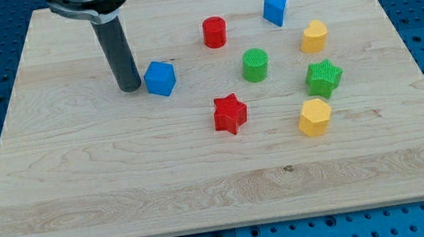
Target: Push the blue cube a bit right
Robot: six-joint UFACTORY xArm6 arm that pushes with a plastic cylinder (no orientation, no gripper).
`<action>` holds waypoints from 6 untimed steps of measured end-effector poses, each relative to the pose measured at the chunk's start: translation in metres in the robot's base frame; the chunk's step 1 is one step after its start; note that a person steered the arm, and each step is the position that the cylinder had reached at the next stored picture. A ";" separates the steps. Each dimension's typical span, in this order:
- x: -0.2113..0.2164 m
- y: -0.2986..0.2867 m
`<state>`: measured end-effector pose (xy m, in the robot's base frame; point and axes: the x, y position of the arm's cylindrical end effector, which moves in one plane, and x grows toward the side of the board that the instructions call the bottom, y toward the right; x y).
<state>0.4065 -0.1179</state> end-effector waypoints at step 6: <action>0.000 0.065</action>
